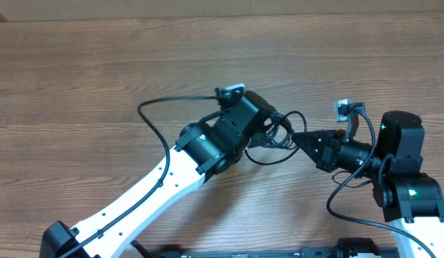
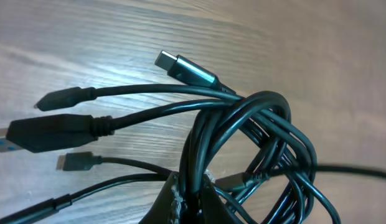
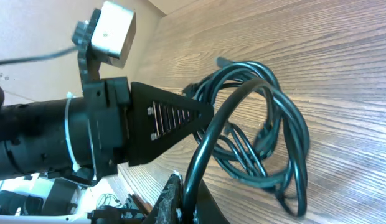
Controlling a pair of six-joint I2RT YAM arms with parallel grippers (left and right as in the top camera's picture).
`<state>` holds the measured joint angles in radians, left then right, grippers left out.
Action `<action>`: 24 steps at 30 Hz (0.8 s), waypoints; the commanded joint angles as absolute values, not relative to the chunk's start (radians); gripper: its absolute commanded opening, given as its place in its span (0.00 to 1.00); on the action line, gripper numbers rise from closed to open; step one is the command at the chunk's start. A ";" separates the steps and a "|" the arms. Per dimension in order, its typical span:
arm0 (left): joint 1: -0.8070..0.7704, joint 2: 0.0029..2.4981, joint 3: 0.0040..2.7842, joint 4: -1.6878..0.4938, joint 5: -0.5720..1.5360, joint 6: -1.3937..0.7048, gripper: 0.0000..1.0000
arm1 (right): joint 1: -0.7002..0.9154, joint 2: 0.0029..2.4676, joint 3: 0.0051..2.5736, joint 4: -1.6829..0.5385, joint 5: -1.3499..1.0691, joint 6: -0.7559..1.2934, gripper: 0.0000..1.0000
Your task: Untangle cables
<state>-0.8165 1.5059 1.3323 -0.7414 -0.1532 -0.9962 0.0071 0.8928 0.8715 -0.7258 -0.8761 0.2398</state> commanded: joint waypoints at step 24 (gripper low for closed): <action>-0.818 1.511 1.359 -1.017 -0.275 -1.882 0.04 | 0.005 0.886 0.888 -0.717 -0.870 0.238 0.04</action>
